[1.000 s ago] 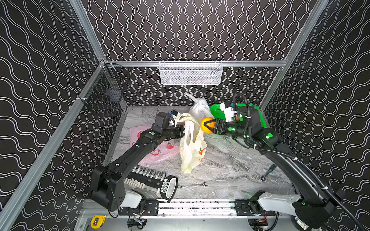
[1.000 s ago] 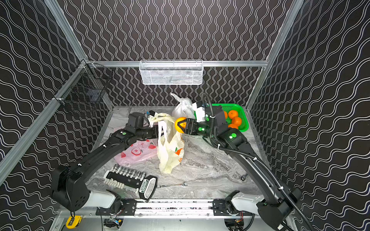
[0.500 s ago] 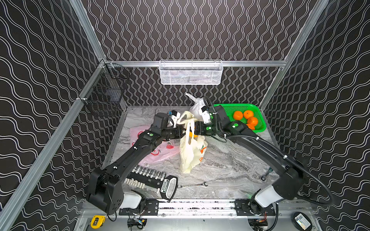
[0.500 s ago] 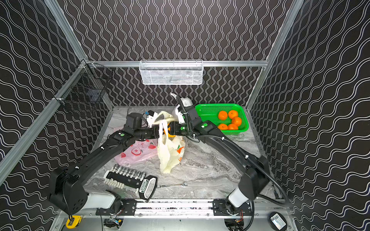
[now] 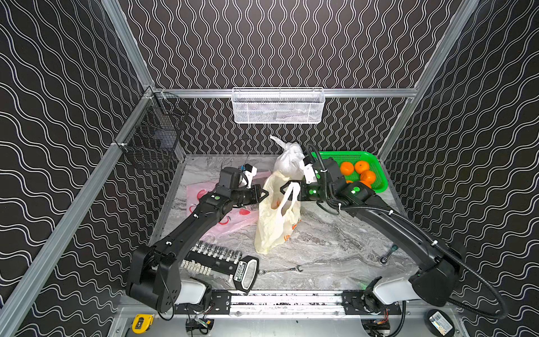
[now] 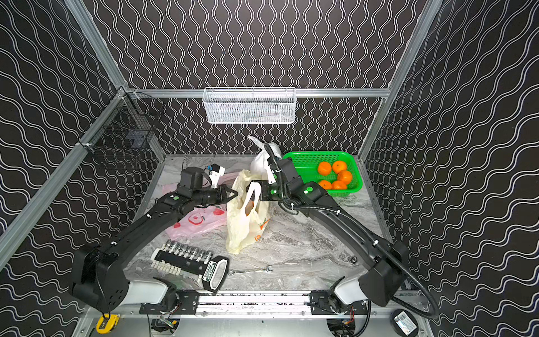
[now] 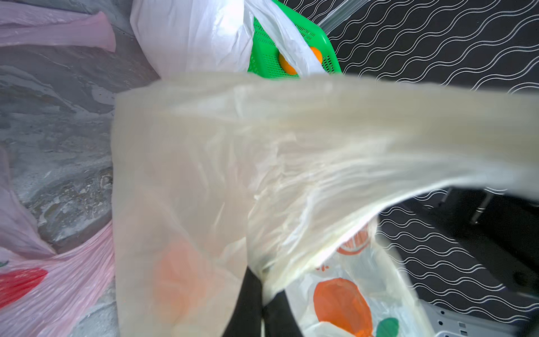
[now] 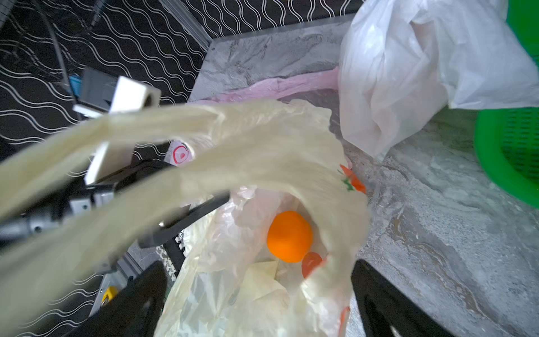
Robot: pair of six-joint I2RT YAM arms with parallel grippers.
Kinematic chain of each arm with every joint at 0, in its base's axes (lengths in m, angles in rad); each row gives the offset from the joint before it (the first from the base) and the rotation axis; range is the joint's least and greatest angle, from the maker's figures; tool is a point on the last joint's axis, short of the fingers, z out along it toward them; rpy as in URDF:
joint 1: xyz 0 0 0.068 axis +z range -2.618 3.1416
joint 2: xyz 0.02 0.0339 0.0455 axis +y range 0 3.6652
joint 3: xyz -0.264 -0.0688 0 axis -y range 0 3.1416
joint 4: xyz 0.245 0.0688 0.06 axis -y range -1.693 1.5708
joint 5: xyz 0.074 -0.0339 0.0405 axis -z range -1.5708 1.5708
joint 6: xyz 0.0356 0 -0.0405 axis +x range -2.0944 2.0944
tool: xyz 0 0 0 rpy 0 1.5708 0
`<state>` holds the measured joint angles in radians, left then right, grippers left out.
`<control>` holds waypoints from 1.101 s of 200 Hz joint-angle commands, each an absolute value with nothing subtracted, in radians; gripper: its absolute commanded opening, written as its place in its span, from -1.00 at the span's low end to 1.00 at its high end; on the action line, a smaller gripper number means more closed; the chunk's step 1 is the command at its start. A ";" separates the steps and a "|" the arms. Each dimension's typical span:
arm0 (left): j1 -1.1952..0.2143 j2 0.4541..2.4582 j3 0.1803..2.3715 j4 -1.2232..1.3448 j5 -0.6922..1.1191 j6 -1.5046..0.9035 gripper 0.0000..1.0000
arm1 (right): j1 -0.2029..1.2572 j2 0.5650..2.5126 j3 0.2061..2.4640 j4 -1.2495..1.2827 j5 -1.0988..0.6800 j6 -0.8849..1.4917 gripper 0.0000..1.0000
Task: Place the oranges into plastic bags & tie knots
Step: Place the orange in the plastic bag, then pick up the orange from the basket.
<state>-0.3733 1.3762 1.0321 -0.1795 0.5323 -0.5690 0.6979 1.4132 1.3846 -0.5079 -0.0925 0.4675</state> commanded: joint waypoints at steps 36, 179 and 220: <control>-0.319 1.348 1.044 -0.291 0.470 -0.437 -1.00 | 0.554 1.263 1.271 -0.525 0.242 0.476 0.92; -0.416 1.383 1.157 -0.552 0.219 -0.204 -1.00 | -0.079 2.210 2.049 -0.892 -0.058 0.421 0.69; -0.419 1.374 1.132 -0.532 0.225 -0.220 -1.00 | -0.077 2.239 2.005 -0.896 -0.073 0.379 0.71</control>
<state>-0.4149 1.3777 1.1397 -0.5392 0.2352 -0.2291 -0.0772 2.2280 2.0163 -0.8150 -0.0467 0.4145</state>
